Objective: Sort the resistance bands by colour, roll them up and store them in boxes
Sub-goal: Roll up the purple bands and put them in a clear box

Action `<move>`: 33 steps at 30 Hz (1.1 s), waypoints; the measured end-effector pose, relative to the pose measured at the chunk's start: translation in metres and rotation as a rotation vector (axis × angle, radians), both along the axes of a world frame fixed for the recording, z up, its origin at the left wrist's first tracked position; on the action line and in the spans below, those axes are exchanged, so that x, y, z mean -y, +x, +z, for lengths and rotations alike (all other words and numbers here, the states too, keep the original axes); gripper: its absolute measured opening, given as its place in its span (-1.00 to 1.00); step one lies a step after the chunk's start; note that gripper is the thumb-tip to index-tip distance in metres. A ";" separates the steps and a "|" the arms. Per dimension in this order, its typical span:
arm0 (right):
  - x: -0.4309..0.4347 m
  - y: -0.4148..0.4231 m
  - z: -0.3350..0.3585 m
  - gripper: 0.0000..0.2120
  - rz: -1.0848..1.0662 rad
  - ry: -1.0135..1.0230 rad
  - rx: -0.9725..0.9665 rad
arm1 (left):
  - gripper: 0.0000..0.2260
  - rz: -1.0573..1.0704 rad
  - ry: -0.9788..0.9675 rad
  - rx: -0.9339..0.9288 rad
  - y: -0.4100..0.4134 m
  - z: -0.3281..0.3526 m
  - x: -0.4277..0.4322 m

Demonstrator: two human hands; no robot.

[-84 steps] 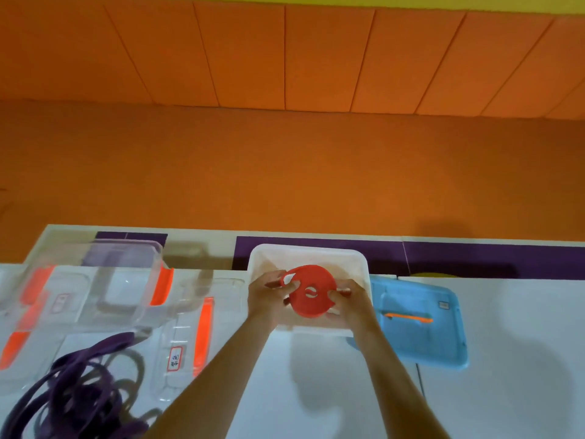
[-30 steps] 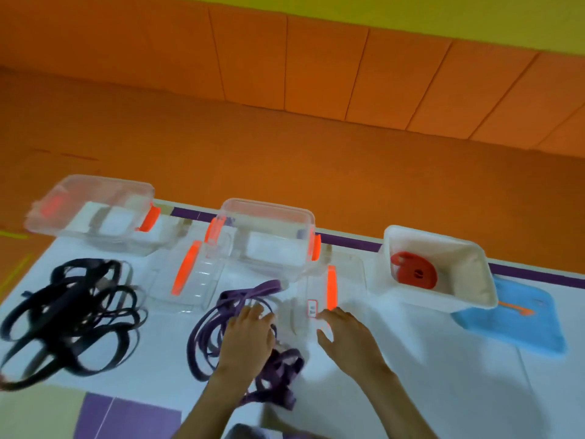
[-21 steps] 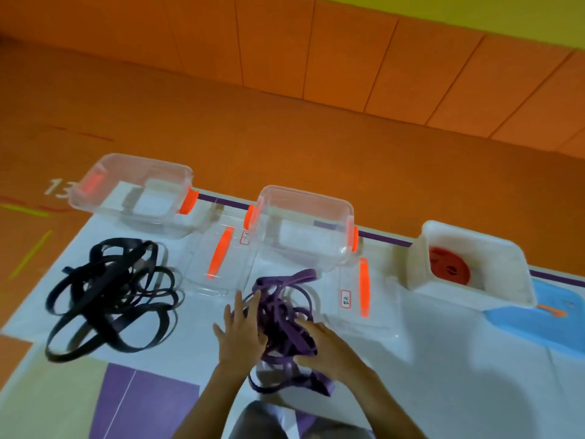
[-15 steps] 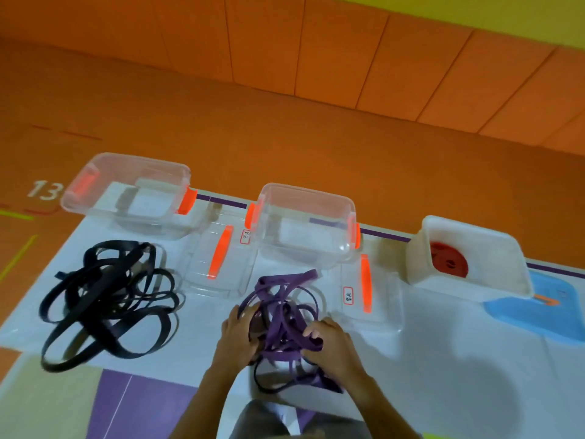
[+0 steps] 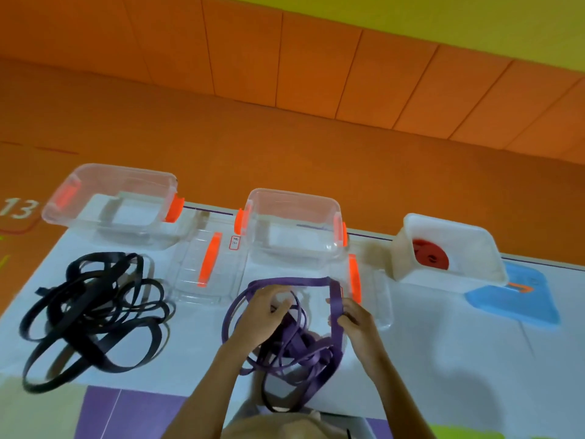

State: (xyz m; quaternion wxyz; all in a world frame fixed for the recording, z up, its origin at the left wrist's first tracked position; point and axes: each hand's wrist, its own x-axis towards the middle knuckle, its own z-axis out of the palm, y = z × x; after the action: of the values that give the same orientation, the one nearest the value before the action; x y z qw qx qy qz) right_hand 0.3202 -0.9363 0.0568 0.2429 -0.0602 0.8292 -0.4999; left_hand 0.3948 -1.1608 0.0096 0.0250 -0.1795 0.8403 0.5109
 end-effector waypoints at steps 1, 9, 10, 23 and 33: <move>-0.002 0.002 0.003 -0.79 0.021 -0.017 -0.002 | -0.86 -0.004 0.198 0.084 -0.006 0.010 -0.005; -0.002 0.015 0.014 -0.90 0.120 0.063 -0.114 | -0.82 -0.006 0.633 -0.024 -0.029 0.038 -0.038; -0.003 0.016 0.014 -0.86 0.090 0.102 -0.200 | -0.81 0.001 0.569 -0.063 -0.029 0.038 -0.038; -0.022 0.006 0.025 -0.80 -0.076 -0.159 -0.167 | -0.14 -0.132 -0.437 0.489 0.025 -0.045 -0.056; -0.002 -0.014 0.065 -0.82 -0.134 -0.459 -0.148 | -0.41 -0.027 -0.199 0.179 0.043 -0.044 -0.029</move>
State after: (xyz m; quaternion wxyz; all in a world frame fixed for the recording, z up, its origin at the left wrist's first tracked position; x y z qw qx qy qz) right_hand 0.3066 -0.9344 0.1217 0.1277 -0.0953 0.7116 -0.6843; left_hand 0.4374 -1.1322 -0.0348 0.0889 -0.2145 0.8835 0.4068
